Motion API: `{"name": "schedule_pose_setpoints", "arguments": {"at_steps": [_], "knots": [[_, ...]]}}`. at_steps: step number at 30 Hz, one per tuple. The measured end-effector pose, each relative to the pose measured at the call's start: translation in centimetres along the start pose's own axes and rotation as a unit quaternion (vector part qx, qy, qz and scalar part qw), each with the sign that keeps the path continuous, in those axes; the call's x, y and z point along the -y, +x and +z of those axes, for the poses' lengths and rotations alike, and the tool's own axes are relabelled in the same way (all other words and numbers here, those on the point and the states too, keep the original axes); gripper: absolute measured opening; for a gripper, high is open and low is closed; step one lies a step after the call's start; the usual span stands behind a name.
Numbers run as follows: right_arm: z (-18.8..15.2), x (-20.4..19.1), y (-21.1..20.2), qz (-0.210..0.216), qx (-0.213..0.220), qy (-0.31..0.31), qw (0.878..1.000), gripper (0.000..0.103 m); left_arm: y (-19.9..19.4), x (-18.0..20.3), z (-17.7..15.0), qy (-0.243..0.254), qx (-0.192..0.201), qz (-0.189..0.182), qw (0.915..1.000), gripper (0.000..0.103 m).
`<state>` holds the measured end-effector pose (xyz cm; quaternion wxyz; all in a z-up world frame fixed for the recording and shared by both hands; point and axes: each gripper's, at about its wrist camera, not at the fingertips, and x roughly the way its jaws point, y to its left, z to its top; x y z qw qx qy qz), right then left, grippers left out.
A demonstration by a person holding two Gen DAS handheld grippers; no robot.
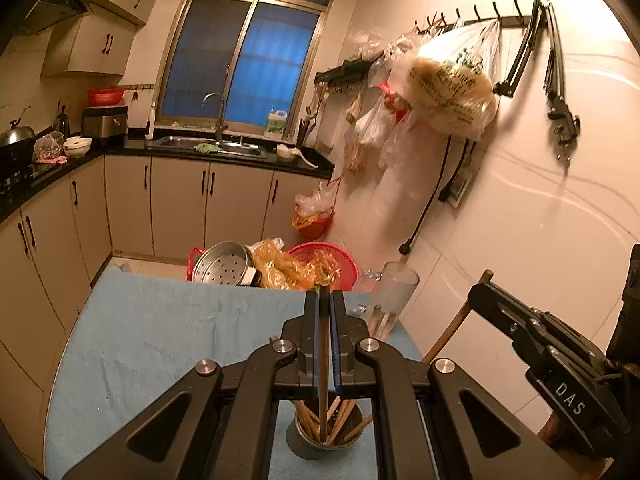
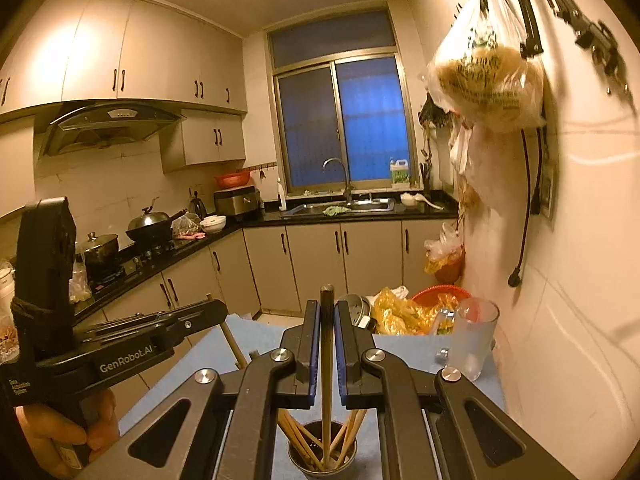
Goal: Organize utensils
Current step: 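Lower both chopsticks upright into the black holder, then open both tools to release the chopsticks into the holder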
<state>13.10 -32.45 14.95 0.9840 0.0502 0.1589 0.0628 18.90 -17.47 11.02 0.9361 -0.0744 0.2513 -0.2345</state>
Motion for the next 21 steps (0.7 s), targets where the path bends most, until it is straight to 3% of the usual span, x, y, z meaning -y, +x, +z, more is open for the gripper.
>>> {"name": "schedule_pose_setpoints", "arguments": {"at_steps": [21], "knots": [[-6.2,2.0,4.4,-0.002,-0.075,0.035,0.997,0.008,3.3,-1.1,-4.7,-0.015,-0.053,0.018,0.9983,0.005]]}}
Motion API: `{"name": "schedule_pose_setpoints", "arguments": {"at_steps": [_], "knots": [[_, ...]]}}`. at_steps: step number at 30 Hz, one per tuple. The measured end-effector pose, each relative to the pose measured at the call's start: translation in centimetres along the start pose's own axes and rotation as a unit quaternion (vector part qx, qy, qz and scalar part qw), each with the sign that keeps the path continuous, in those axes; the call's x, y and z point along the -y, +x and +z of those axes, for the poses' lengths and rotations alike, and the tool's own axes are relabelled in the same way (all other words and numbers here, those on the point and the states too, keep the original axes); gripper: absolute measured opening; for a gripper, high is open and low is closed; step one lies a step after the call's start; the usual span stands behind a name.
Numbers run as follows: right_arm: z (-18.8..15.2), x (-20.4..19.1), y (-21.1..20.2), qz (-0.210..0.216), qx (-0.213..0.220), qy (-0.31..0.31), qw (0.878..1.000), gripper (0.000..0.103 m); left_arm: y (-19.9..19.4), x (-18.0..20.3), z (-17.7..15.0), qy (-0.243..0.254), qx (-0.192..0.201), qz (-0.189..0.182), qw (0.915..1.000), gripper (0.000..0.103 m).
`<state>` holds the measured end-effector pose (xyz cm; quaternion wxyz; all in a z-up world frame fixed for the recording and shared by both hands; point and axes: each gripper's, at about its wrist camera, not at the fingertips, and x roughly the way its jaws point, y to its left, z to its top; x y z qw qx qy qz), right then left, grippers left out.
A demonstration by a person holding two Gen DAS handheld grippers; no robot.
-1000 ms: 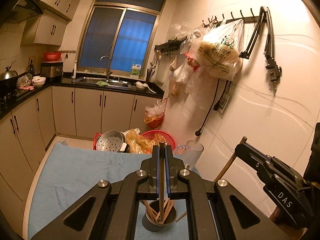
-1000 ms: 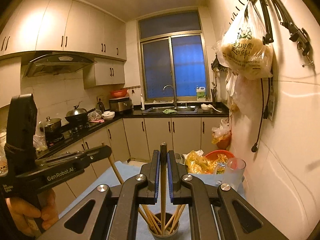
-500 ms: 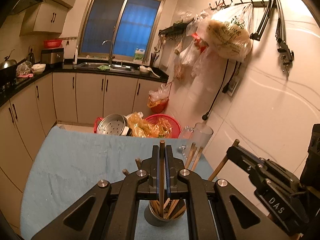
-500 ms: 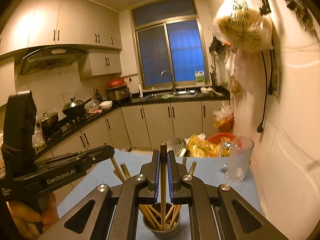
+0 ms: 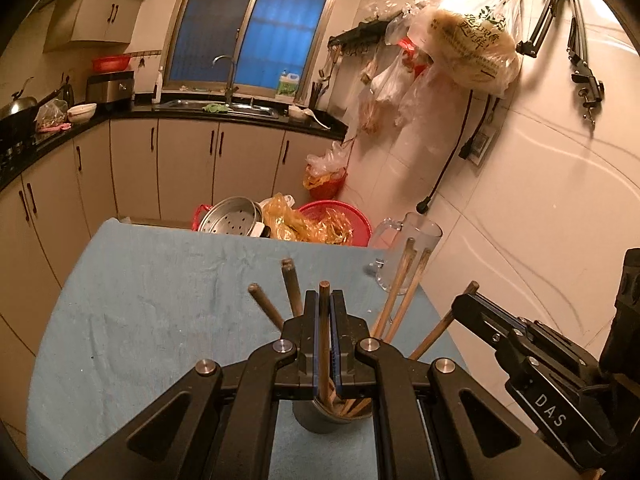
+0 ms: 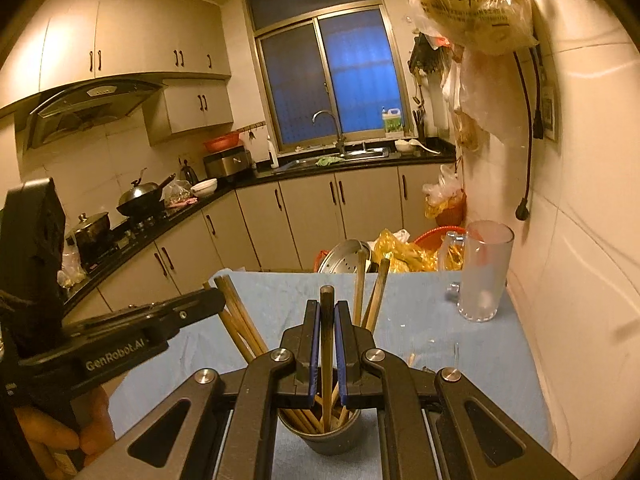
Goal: Organize utensils
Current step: 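Open both tools to release the chopsticks into the holder, then move both open tools back toward the remaining chopsticks on the towel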
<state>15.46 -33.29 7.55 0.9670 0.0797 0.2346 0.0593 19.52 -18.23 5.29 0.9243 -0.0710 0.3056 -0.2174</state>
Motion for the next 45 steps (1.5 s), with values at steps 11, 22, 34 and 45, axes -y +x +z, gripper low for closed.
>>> {"name": "schedule_pose_setpoints", "arguments": {"at_steps": [11,22,34,45], "knots": [[-0.4,0.6,-0.3,-0.008,0.005,0.013,1.0,0.012,-0.8,0.4,0.0,0.007,0.002,0.004,1.0,0.007],[-0.9,0.8,-4.5,-0.038,0.018,0.019,0.999,0.039,-5.0,0.4,-2.5,0.034,0.02,0.038,0.9985,0.062],[-7.4,-0.1,-6.2,-0.013,-0.043,0.045,0.998,0.068,-6.1,-3.7,-10.3,0.022,-0.042,0.107,0.9931,0.071],[-10.9,-1.5,-4.5,0.007,-0.094,0.045,0.994,0.069,-5.2,-5.6,-13.1,0.009,-0.082,0.122,0.9891,0.072]]}}
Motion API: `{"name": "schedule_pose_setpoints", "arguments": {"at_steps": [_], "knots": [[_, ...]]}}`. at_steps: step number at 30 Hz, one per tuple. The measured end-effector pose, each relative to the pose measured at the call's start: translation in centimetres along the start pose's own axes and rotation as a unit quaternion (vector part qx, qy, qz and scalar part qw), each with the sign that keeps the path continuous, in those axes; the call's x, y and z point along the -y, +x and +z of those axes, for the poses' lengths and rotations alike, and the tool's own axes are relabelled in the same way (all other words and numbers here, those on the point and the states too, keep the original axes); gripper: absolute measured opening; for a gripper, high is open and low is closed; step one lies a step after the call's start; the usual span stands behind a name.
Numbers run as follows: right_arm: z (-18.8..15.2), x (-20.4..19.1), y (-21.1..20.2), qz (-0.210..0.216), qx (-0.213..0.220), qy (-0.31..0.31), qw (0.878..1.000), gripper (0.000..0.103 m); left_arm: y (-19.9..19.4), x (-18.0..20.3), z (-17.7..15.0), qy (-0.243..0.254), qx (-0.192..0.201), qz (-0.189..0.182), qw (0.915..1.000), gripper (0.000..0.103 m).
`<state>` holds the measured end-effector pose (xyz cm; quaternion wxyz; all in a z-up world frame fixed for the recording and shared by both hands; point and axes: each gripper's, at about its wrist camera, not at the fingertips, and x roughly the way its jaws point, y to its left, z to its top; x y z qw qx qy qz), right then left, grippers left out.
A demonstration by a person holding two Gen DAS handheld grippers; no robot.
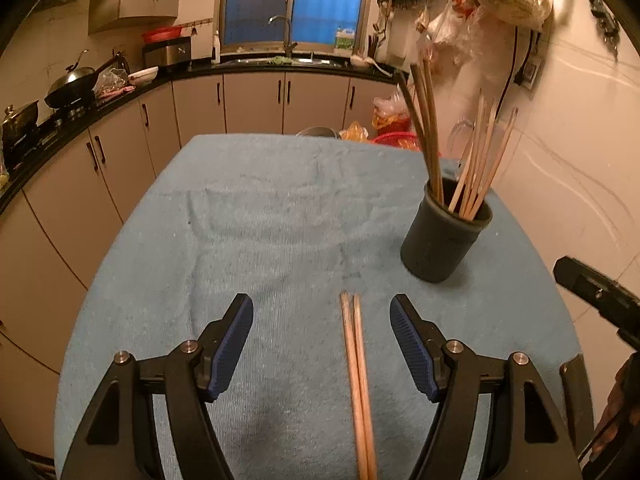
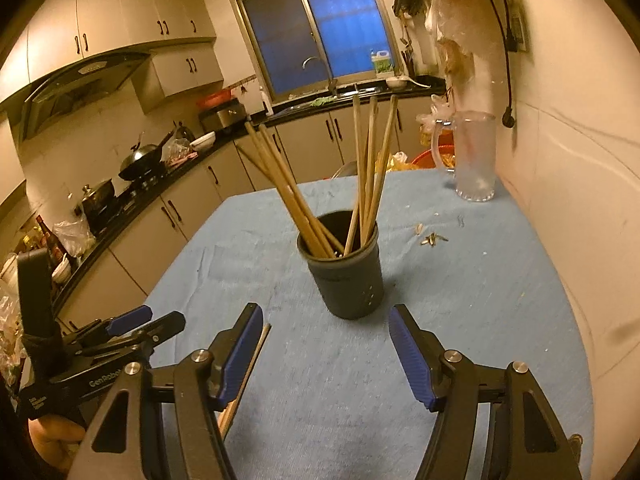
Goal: Organize utensils
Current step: 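Move both open tools back toward the remaining chopsticks on the towel, then grasp one wooden chopstick with the left tool while the right tool grasps the other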
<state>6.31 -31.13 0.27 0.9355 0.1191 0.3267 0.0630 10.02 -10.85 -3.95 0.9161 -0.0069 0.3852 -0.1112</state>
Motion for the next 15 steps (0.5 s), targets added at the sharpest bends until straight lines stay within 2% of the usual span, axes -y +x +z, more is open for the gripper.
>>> {"name": "schedule_pose_setpoints", "arguments": {"at_steps": [11,15], "knots": [[-0.8,0.2,1.0,0.0,-0.017,0.008,1.0,0.069,2.6,-0.7,-2.2,-0.002,-0.041,0.007,0.9991,0.072],[-1.2,0.2,1.7,0.002,-0.026,0.013,1.0,0.069,3.9,-0.3,-2.6,0.012,-0.059,0.012,0.9981,0.072]]}}
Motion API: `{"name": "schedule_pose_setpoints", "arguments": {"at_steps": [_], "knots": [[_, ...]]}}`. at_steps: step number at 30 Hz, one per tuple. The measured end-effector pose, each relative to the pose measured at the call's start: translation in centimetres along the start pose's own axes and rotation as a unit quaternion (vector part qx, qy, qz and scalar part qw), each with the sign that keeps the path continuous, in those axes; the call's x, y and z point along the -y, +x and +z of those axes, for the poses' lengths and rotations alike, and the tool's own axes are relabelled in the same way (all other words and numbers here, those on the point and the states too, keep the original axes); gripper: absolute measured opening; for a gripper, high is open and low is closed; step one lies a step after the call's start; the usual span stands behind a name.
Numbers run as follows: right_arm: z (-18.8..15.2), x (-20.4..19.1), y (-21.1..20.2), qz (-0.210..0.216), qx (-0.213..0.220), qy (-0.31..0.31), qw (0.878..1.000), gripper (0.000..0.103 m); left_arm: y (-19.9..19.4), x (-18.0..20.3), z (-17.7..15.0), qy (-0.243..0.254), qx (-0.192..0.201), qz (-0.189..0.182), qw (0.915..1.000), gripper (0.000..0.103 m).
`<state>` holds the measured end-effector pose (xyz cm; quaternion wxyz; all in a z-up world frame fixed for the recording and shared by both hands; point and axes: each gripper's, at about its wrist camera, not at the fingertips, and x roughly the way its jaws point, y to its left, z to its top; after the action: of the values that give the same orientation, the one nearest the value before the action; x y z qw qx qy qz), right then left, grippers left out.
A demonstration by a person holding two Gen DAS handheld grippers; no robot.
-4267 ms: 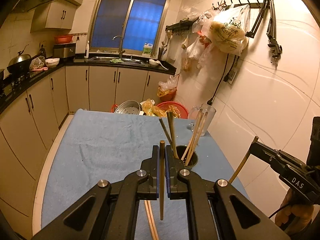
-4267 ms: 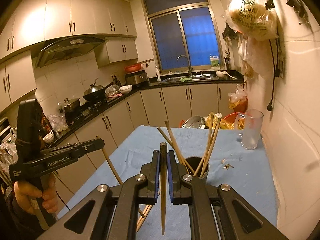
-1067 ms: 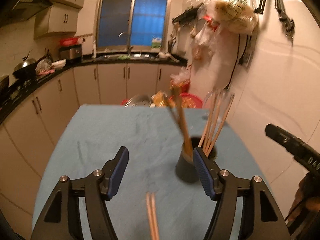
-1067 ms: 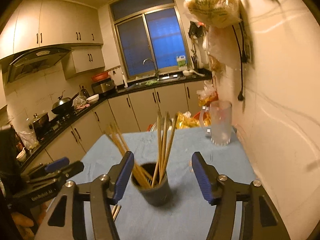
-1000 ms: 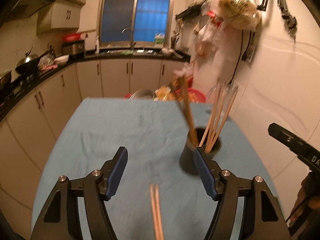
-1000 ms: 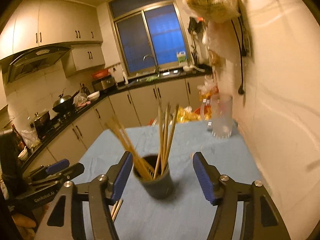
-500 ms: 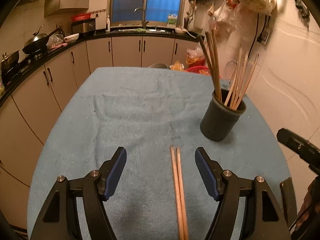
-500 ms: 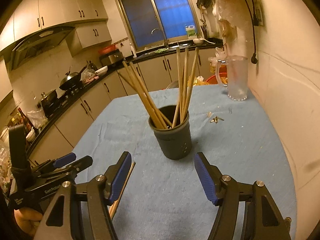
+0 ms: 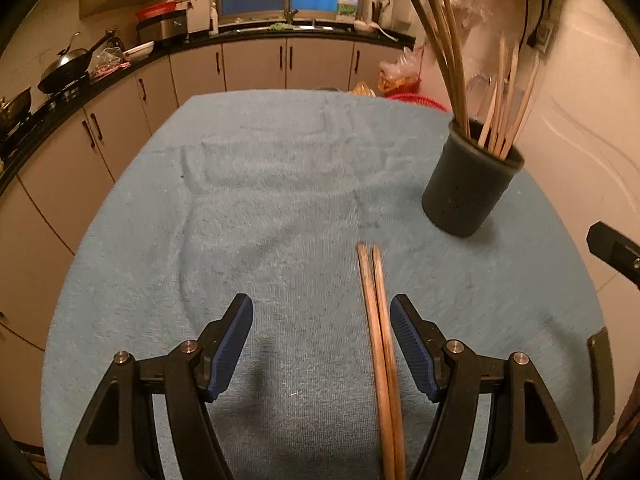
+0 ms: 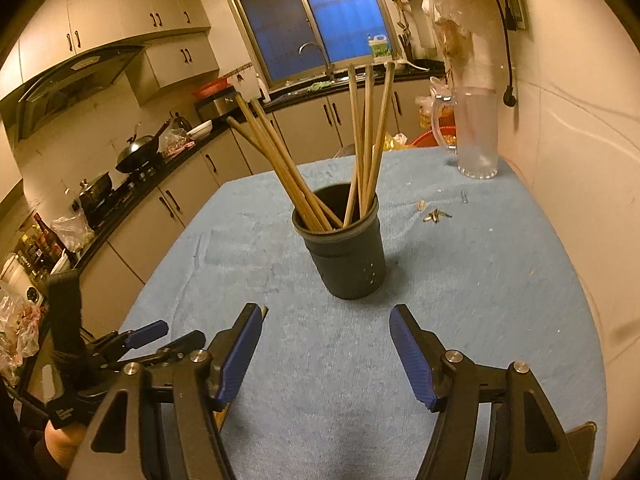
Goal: Organize utensils
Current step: 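Grasp one wooden chopstick with the left tool while the right tool grasps the other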
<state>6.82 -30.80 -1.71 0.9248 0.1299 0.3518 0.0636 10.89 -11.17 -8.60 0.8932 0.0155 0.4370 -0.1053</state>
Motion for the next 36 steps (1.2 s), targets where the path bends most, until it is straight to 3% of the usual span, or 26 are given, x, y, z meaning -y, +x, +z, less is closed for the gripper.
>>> {"name": "schedule_pose_setpoints", "arguments": {"at_steps": [14,17,18,19,22,24,27,28,29,36], "knots": [[-0.4,-0.8,1.9,0.001,-0.021,-0.009,1.0,0.069,5.5,1.2,2.8,0.029,-0.04,0.015,0.9986,0.07],[-0.4,-0.9,2.5,-0.001,-0.026,-0.008,1.0,0.069,6.5,0.8,3.1,0.021,-0.045,0.006,0.9987,0.062],[-0.3,-1.0,2.7,-0.002,-0.028,-0.009,1.0,0.069,7.0,0.7,3.1,0.022,-0.054,0.014,0.9982,0.054],[-0.3,-1.1,3.0,-0.002,-0.03,-0.01,1.0,0.069,7.0,0.8,3.2,0.038,-0.047,0.029,0.9978,0.05],[-0.2,-1.6,4.2,0.001,-0.042,-0.011,0.999,0.069,6.9,0.6,3.4,0.052,-0.048,0.022,0.9973,0.042],[-0.1,-2.2,5.4,0.007,-0.053,-0.011,0.998,0.069,6.5,-0.2,3.3,0.054,-0.05,0.019,0.9971,0.016],[-0.1,-3.3,7.6,0.012,-0.074,-0.015,0.997,0.068,5.8,-2.7,3.1,0.036,-0.06,-0.01,0.9975,0.009],[-0.1,-3.7,8.4,0.013,-0.084,-0.016,0.996,0.064,5.5,-3.4,2.9,0.032,-0.062,-0.015,0.9974,0.008],[-0.2,-4.2,9.3,0.014,-0.093,-0.017,0.995,0.052,5.2,-4.1,2.7,0.029,-0.063,-0.02,0.9974,0.008],[-0.4,-7.9,14.7,0.025,-0.142,-0.045,0.989,0.039,3.9,-7.4,1.3,-0.006,-0.066,-0.061,0.9959,0.007]]}}
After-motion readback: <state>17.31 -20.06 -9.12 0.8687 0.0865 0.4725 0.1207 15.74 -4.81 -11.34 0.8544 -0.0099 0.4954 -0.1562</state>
